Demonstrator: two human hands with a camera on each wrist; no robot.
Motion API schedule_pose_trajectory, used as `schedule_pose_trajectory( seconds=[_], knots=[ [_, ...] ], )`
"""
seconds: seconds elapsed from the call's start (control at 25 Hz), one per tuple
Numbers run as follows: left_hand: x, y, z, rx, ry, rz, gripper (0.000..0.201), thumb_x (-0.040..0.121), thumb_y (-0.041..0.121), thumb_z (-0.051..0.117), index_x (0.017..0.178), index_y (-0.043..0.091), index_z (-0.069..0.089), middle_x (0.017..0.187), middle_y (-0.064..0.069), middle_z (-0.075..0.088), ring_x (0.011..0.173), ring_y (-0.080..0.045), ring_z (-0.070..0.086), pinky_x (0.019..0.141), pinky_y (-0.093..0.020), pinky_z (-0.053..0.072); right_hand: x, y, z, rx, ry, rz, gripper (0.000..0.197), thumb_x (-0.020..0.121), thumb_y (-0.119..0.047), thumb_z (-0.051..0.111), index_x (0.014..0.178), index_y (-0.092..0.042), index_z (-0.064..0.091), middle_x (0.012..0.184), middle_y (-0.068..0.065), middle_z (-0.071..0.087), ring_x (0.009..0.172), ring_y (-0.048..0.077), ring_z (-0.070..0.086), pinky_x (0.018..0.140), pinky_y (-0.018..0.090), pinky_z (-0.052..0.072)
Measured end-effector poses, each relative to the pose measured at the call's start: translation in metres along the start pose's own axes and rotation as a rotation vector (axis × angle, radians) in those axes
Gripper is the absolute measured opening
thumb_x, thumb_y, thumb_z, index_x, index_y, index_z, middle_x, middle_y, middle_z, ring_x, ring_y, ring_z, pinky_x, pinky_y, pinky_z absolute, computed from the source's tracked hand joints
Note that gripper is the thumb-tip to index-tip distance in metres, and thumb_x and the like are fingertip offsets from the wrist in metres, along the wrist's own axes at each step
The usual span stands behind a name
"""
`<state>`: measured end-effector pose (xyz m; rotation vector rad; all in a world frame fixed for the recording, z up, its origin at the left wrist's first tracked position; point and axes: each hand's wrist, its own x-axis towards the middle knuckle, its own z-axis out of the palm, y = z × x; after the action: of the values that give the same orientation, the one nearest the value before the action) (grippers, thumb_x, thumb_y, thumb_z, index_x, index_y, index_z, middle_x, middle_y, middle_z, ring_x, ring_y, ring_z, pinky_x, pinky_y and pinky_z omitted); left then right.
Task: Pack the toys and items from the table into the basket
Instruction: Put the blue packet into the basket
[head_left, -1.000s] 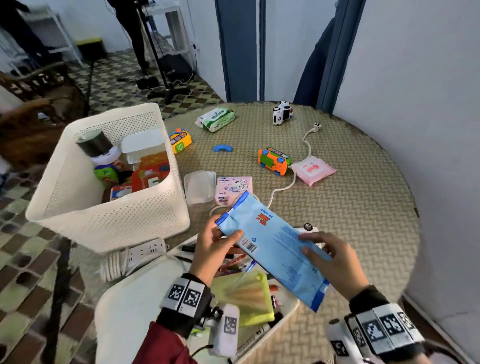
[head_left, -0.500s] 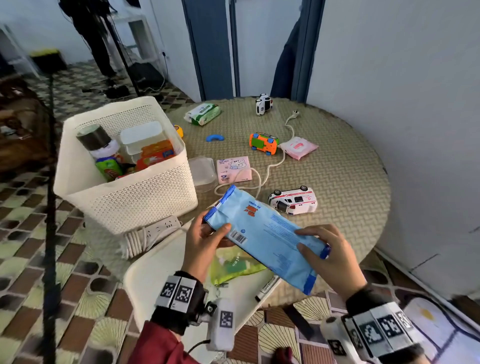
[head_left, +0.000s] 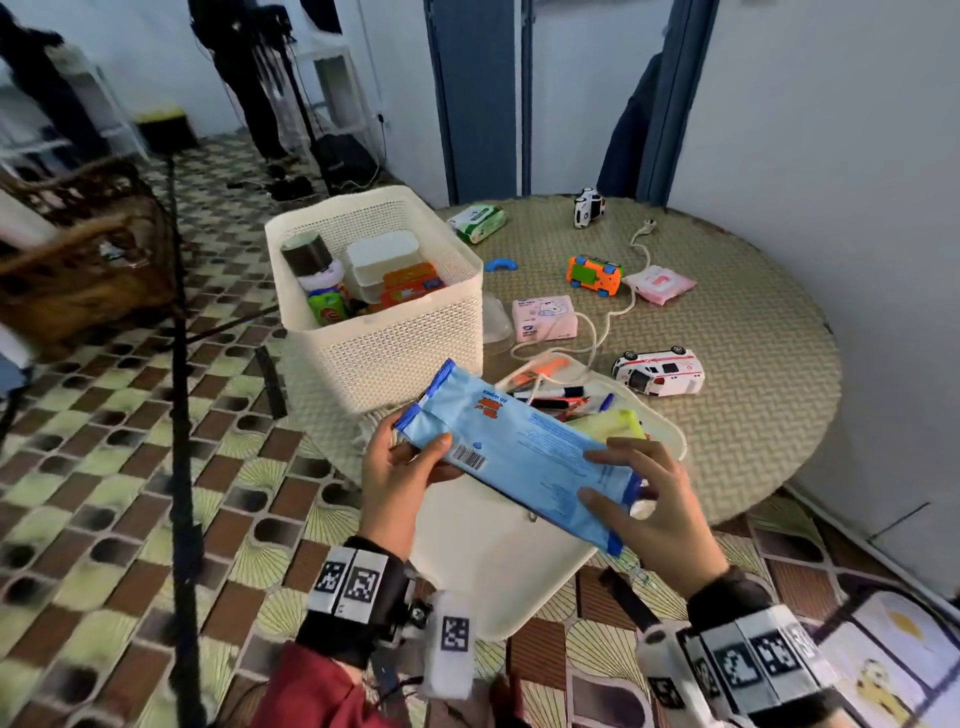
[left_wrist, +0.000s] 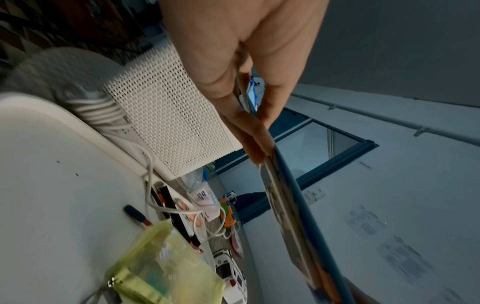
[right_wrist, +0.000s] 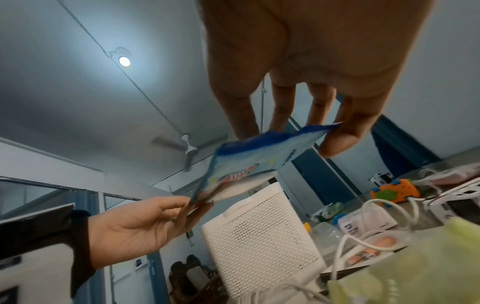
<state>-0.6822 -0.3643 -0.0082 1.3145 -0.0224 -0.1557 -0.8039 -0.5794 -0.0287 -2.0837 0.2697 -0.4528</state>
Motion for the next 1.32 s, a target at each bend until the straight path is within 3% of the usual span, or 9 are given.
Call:
schedule_pose_trajectory(
  seconds=[0.16, 0.32, 0.6, 0.8, 0.88, 1.0, 1.16, 1.24, 1.32],
  knots=[
    [0.003, 0.020, -0.052, -0.021, 0.117, 0.043, 0.043, 0.081, -0.003, 0.067, 0.121, 0.005, 0.055, 0.110, -0.018, 0.068, 0.091, -0.029, 0.069, 0.060, -0.027, 0.055, 0.006, -0.041, 0.041, -0.026, -0.107, -0.106, 0.044, 0.067, -0.046, 0.078, 0.107, -0.037, 0.063, 0.122, -0.011, 0.046, 0.115, 0.009, 0.034, 0.093, 0.017, 0.029],
    [0.018, 0.046, -0.099, -0.080, 0.207, 0.068, 0.043, 0.085, -0.005, 0.062, 0.125, 0.008, 0.054, 0.107, -0.011, 0.068, 0.073, -0.010, 0.069, 0.056, -0.019, 0.053, 0.025, -0.076, 0.084, -0.052, -0.193, -0.215, 0.058, 0.061, -0.068, 0.064, 0.113, -0.042, 0.058, 0.130, -0.011, 0.040, 0.122, 0.009, 0.030, 0.099, 0.021, 0.026],
    [0.096, 0.112, -0.177, -0.135, 0.218, 0.123, 0.046, 0.085, -0.008, 0.060, 0.127, 0.008, 0.052, 0.097, -0.005, 0.069, 0.066, -0.007, 0.068, 0.055, -0.016, 0.053, 0.087, -0.143, 0.173, -0.105, -0.154, -0.347, 0.059, 0.062, -0.064, 0.063, 0.113, -0.036, 0.061, 0.129, -0.005, 0.040, 0.119, 0.012, 0.029, 0.100, 0.027, 0.024],
    [0.166, 0.147, -0.211, -0.138, 0.077, 0.101, 0.039, 0.089, -0.003, 0.058, 0.126, 0.010, 0.052, 0.108, -0.012, 0.068, 0.074, -0.010, 0.069, 0.061, -0.019, 0.055, 0.136, -0.182, 0.218, -0.069, -0.054, -0.318, 0.047, 0.063, -0.065, 0.063, 0.104, -0.041, 0.063, 0.123, -0.007, 0.046, 0.116, 0.015, 0.039, 0.094, 0.008, 0.023],
    [0.191, 0.156, -0.219, -0.122, -0.013, 0.096, 0.033, 0.092, 0.002, 0.055, 0.122, 0.015, 0.053, 0.113, -0.010, 0.067, 0.081, -0.011, 0.068, 0.066, -0.022, 0.056, 0.156, -0.192, 0.228, -0.058, 0.012, -0.325, 0.045, 0.064, -0.065, 0.063, 0.101, -0.039, 0.067, 0.120, -0.006, 0.051, 0.115, 0.014, 0.044, 0.095, 0.012, 0.028],
    [0.223, 0.164, -0.224, -0.115, -0.106, 0.070, 0.026, 0.097, 0.011, 0.044, 0.118, 0.022, 0.054, 0.110, -0.002, 0.064, 0.087, -0.009, 0.063, 0.073, -0.029, 0.055, 0.186, -0.202, 0.236, 0.017, 0.118, -0.337, 0.041, 0.069, -0.062, 0.063, 0.097, -0.033, 0.071, 0.111, -0.007, 0.059, 0.111, 0.008, 0.052, 0.099, 0.032, 0.038],
    [0.275, 0.166, -0.227, -0.077, -0.199, 0.065, 0.036, 0.095, 0.009, 0.034, 0.122, 0.026, 0.050, 0.121, 0.009, 0.058, 0.121, -0.012, 0.052, 0.093, -0.039, 0.045, 0.236, -0.210, 0.247, 0.161, 0.189, -0.283, 0.040, 0.075, -0.062, 0.062, 0.094, -0.029, 0.070, 0.096, -0.006, 0.070, 0.094, 0.013, 0.065, 0.087, 0.039, 0.052],
    [0.302, 0.164, -0.223, 0.017, -0.240, 0.121, 0.039, 0.090, 0.013, 0.046, 0.124, 0.033, 0.048, 0.128, 0.013, 0.055, 0.122, -0.005, 0.050, 0.099, -0.038, 0.042, 0.260, -0.213, 0.251, 0.179, 0.232, -0.242, 0.034, 0.078, -0.055, 0.064, 0.089, -0.023, 0.066, 0.088, 0.004, 0.071, 0.080, 0.012, 0.067, 0.071, 0.026, 0.054],
    [0.328, 0.160, -0.218, 0.075, -0.270, 0.180, 0.048, 0.091, 0.013, 0.056, 0.133, 0.032, 0.042, 0.135, 0.012, 0.052, 0.120, 0.000, 0.051, 0.102, -0.033, 0.041, 0.281, -0.212, 0.254, 0.162, 0.282, -0.206, 0.013, 0.085, -0.032, 0.065, 0.086, -0.020, 0.061, 0.085, 0.013, 0.070, 0.069, 0.011, 0.064, 0.058, 0.017, 0.050]
  ],
)
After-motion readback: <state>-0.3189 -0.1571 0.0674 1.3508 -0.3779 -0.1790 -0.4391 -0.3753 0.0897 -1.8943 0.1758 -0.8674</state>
